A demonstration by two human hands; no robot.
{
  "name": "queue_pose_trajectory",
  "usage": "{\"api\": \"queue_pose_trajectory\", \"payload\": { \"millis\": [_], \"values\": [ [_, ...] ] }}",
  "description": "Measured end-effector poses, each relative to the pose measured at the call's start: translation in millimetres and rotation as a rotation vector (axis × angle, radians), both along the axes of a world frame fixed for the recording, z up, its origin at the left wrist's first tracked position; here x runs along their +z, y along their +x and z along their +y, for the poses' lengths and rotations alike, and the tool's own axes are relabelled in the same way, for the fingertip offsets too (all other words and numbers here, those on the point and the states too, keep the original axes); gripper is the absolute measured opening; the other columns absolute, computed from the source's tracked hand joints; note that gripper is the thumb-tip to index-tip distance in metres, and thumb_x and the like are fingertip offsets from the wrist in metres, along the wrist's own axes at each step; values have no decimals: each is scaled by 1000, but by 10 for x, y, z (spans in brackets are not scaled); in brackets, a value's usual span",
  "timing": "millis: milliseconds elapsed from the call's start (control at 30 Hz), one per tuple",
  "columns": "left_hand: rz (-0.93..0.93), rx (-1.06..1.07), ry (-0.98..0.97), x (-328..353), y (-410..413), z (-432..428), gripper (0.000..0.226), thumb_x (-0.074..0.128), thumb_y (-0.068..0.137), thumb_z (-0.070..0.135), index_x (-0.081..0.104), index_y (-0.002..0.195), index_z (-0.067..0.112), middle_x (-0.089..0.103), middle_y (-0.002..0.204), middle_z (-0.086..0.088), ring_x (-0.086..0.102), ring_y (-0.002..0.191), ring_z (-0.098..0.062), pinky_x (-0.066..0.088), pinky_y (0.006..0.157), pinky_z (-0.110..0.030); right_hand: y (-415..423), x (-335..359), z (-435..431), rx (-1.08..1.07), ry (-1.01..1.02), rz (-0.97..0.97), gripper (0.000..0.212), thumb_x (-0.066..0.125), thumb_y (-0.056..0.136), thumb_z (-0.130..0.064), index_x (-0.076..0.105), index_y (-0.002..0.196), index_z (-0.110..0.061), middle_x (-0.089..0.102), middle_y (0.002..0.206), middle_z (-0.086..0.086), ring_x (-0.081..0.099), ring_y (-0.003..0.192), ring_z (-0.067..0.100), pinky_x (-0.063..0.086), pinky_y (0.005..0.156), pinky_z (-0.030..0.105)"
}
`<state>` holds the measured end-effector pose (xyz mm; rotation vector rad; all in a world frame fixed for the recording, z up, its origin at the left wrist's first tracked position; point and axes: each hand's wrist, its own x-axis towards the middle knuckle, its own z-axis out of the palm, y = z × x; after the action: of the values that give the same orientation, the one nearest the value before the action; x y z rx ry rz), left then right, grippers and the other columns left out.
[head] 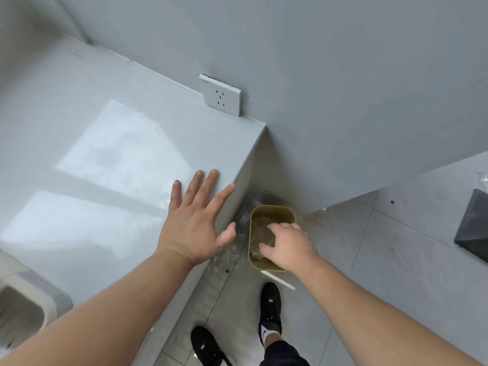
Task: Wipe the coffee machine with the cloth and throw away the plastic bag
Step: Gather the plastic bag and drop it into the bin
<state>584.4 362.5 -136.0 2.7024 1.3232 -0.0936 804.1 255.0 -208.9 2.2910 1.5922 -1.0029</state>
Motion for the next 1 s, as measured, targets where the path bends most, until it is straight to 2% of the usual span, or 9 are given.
{"api": "queue_pose_trajectory", "payload": {
  "millis": [133, 267, 467, 667, 1000],
  "values": [
    [30, -5, -43, 38, -2, 3, 85, 36, 89, 72, 16, 165, 40, 7, 177, -5, -2, 163, -30, 6, 128, -64, -2, 353, 42, 52, 86, -14, 72, 46, 88, -69, 48, 149, -30, 58, 147, -1, 48, 137, 28, 41, 114, 47],
    [82, 3, -129, 126, 19, 48, 90, 27, 87, 81, 2, 164, 44, -9, 177, 0, -19, 161, -26, -5, 129, -60, 33, 688, 121, 82, 203, -22, 72, 45, 88, -69, 46, 150, -32, 56, 149, -5, 46, 139, 24, 42, 113, 46],
    [30, 73, -241, 474, 72, 54, 92, 27, 83, 88, 13, 163, 44, 5, 177, 5, -1, 163, -25, 0, 130, -51, 82, 1164, 295, 75, 317, -19, 77, 44, 89, -73, 39, 155, -34, 46, 159, -7, 33, 150, 24, 35, 120, 47],
    [-34, 116, -187, 990, 48, 56, 92, 33, 82, 87, 22, 162, 43, 19, 175, 6, 9, 162, -22, 5, 131, -47, 50, 1677, 460, 94, 409, -20, 83, 40, 86, -78, 36, 156, -34, 42, 162, -7, 30, 153, 23, 30, 121, 45],
    [-123, 246, -23, 1928, -294, 151, 91, 33, 81, 85, 27, 161, 41, 23, 173, 8, 13, 161, -20, 9, 131, -44, -299, 2592, 819, 171, 559, 2, 77, 49, 90, -71, 37, 155, -32, 42, 160, -8, 33, 149, 21, 32, 122, 44]
  ]
}}
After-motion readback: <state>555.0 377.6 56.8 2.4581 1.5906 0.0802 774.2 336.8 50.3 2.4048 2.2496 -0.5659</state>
